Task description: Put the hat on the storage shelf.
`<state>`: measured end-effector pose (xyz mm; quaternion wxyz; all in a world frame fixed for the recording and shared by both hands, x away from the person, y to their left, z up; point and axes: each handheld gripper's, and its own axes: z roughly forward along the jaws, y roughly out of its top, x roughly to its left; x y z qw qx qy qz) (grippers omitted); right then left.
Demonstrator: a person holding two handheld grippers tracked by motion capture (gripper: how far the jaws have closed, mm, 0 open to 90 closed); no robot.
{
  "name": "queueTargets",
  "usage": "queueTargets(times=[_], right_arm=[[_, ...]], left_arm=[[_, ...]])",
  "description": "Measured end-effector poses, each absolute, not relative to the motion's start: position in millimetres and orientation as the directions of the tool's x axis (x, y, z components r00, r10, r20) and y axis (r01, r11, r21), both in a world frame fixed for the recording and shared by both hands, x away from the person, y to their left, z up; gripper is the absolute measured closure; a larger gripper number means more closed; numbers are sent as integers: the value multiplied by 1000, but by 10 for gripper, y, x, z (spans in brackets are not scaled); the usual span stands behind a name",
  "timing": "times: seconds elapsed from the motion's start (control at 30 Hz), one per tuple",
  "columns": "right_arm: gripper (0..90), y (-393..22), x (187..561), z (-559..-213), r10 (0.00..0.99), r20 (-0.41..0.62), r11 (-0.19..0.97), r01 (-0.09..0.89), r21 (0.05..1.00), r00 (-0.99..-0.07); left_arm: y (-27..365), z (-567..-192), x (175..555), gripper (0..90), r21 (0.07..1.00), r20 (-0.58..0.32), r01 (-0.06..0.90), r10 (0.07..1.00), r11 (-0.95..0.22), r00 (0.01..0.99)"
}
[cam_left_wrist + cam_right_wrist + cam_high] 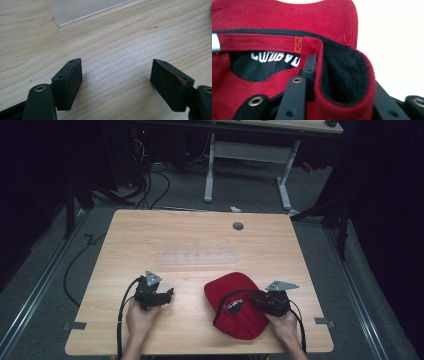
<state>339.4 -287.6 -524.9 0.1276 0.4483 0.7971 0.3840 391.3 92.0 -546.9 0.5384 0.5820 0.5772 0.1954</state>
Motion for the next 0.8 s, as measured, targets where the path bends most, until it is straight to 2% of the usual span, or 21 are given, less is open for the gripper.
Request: queueTargets(times=[0.27,0.8], right_arm=[[801,-2875,3380,-5238,798,153,305,609,732,-583],[829,-2907,3389,-5193,792,194,263,611,747,-579]], left_arm=[[920,-5469,3913,260,852,-394,461,882,246,257],[918,-5469,3911,258,853,-394,462,882,245,259]])
